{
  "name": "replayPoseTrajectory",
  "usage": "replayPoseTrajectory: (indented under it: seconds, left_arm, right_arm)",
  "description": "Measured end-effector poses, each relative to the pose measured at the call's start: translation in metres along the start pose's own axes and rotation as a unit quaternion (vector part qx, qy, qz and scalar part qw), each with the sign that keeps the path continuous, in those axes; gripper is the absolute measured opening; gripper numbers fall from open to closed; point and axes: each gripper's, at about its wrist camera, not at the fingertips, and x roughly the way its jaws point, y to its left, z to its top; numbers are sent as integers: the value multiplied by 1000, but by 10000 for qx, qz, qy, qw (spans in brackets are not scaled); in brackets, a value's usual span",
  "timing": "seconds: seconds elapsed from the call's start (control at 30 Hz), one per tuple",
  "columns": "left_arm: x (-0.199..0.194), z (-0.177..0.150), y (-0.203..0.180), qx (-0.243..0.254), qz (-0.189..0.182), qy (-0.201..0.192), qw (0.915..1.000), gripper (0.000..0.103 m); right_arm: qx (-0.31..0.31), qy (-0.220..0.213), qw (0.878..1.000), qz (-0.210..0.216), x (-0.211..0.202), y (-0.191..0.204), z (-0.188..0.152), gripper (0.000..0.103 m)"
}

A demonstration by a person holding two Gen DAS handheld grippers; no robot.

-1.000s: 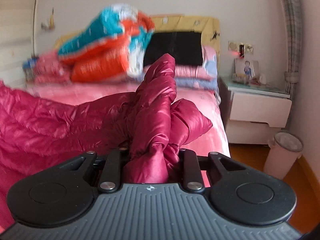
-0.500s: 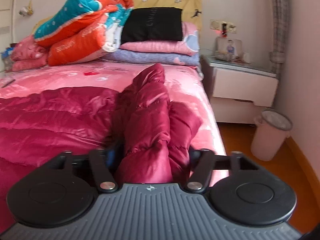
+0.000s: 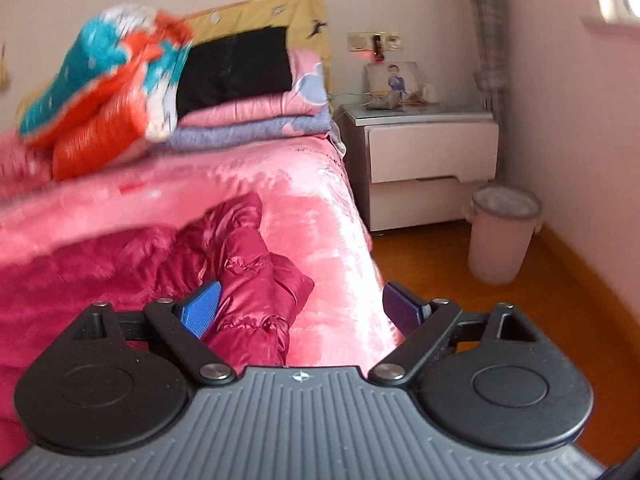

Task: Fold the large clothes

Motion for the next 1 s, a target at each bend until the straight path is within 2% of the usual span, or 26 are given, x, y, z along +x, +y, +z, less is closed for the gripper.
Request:
replayPoseTrajectory:
  seconds: [0.03,0.17,0.33,0.47,0.63,0.8,1.0]
  left_arm:
    - [-8,-2,0,15,-16,-25,10000,100]
    - [-49,-19,0,-17,-209,-137,9997,100]
    - [-101,-43,-8,-174,-315,-49,9993,102]
    - [-147,-59,-20,-38,-164,-30,9999,102]
    - [-223,-74,-33,-214,-214,38,9995,102]
    - [-315,-84,-62,154,-189,-71,9997,102]
    - [-404,-92,-90,493,-286,-231,9981,102]
  right_arm:
    - [188,-3,9998,80,-6,-6,1,103]
    - [582,-321,9978,-73,-45,-15,-3,103]
    - [143,-672,9976,92,-107,-4,-22,103]
    - [147,-557,9977,356,-159,2,-35,103]
    - [-124,-512,9975,465,-242,8,-46,103]
    - [-92,-377,9978,543,-332,1,-53,103]
    - [-136,-200,9980,589,-426,-17,-62,103]
